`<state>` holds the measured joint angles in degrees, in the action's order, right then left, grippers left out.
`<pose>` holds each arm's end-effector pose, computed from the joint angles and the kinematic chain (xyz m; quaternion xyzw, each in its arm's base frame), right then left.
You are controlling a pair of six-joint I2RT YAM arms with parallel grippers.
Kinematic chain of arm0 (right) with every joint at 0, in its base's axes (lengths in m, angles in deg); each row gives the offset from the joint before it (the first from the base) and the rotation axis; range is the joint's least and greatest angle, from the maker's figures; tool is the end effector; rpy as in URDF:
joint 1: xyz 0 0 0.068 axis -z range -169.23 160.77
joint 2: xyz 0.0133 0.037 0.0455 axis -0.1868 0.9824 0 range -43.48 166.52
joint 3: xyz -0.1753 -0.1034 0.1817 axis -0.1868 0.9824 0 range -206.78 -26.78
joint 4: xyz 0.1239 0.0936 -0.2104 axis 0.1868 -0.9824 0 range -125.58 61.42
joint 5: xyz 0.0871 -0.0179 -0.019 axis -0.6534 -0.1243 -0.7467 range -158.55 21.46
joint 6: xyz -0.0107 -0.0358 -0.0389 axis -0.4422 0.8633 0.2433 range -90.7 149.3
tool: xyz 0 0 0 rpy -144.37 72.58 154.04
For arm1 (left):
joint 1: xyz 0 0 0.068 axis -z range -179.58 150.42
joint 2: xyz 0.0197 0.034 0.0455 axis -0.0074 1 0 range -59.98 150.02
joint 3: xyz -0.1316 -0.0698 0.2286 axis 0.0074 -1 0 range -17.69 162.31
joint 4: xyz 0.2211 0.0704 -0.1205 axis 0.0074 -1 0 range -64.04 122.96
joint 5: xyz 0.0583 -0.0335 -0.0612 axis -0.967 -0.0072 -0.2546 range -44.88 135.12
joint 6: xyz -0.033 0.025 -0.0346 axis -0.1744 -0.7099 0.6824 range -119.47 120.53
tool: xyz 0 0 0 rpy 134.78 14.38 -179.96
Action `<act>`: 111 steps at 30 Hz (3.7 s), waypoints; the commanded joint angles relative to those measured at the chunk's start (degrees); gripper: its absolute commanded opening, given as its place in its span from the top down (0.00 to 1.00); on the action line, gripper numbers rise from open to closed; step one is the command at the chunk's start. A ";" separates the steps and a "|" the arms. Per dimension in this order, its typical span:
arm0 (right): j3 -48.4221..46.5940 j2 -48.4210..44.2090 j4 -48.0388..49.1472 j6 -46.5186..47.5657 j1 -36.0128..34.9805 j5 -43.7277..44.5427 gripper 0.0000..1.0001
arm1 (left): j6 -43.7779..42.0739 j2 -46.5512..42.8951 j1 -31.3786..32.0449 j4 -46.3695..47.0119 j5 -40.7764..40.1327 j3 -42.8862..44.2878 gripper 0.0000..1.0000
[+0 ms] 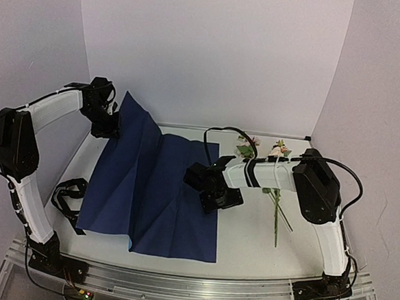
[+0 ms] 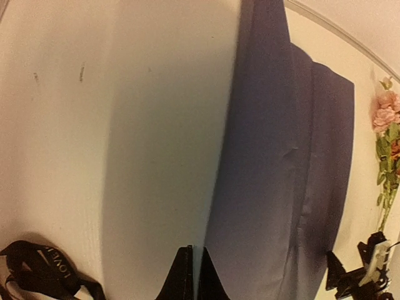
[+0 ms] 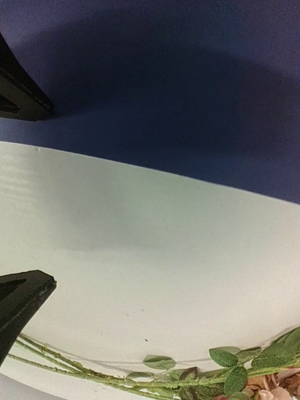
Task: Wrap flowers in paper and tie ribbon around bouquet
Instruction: Unfold the folded wrapping paper at the center of the board, then adjust the flattened wrapping paper at the center of the board.
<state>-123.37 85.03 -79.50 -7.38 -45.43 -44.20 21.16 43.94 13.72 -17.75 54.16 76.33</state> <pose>0.2556 0.3552 0.1357 -0.1524 0.9637 -0.1008 0.1945 0.3770 -0.0950 0.2917 -0.0418 0.9636 -0.1467 0.2197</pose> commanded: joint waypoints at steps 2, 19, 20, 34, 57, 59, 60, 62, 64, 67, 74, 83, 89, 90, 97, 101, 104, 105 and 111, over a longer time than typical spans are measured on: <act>3.13 1.59 -4.39 1.45 1.96 -0.25 0.14 | -3.52 0.65 -0.21 -6.80 -13.17 4.56 1.00; 4.85 -5.58 -1.45 3.15 6.71 -1.48 0.05 | -3.06 12.73 -0.25 -4.15 -12.35 5.68 1.00; 4.88 -6.61 -1.10 3.30 6.70 -1.66 0.04 | -3.09 13.73 -0.22 -4.30 -12.48 6.87 1.00; -3.98 -10.65 11.26 12.56 6.56 -9.95 0.03 | -16.70 27.12 -0.21 -0.53 -11.30 29.38 1.00; -5.40 2.40 13.28 8.56 -1.63 -9.02 0.18 | -21.99 30.63 -1.27 12.50 -8.36 30.37 0.97; -3.69 2.17 13.17 7.99 -2.04 -9.41 0.19 | -22.13 30.52 -1.26 13.16 -8.50 30.10 0.97; -2.89 2.07 12.97 7.74 -2.30 -9.61 0.19 | -22.20 30.35 -1.28 13.77 -8.50 29.84 0.97; -1.46 1.84 12.46 6.92 -2.86 -9.95 0.20 | -22.29 30.03 -1.27 14.94 -8.48 29.28 0.95; 0.02 0.99 12.17 5.96 -3.31 -10.63 0.21 | -22.31 30.01 -1.27 15.71 -9.62 29.05 0.95; 3.34 -0.69 11.92 4.26 -3.86 -12.40 0.23 | -22.14 29.86 -1.26 16.66 -11.00 28.78 0.94; 11.50 -5.93 10.30 0.63 -6.15 -14.99 0.29 | -21.99 28.32 -1.34 19.49 -13.31 26.03 0.92; 14.86 -9.07 7.72 -4.36 -7.44 -19.82 0.33 | -22.91 33.39 -1.30 19.83 -17.74 31.55 0.92; 12.58 -9.45 6.90 -5.85 -7.42 -21.25 0.35 | -21.74 36.15 -1.26 19.72 -18.06 35.56 0.89; 12.02 -9.41 6.67 -5.97 -7.37 -20.97 0.35 | -21.12 36.36 -1.26 18.86 -18.17 36.47 0.86; 8.81 -10.35 5.01 -6.34 -6.42 -18.14 0.34 | -6.83 27.85 -1.28 14.09 -7.17 29.86 0.61; 7.80 -12.12 5.02 -5.71 -5.95 -16.01 0.30 | 3.44 20.17 -1.16 16.81 3.89 16.37 0.49; 5.83 -13.43 5.08 -4.68 -5.45 -14.19 0.26 | 8.65 15.61 -0.76 20.12 9.21 7.32 0.47; 4.98 -13.82 5.10 -4.31 -5.12 -13.74 0.25 | 9.41 14.19 -0.29 21.19 9.84 5.08 0.46; 0.01 -13.80 5.08 -1.51 -2.53 -11.51 0.23 | 13.68 9.47 3.16 24.72 13.37 -3.23 0.44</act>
<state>-118.49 74.08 -73.92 -11.09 -49.89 -59.74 29.09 58.13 14.34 1.93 62.04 76.40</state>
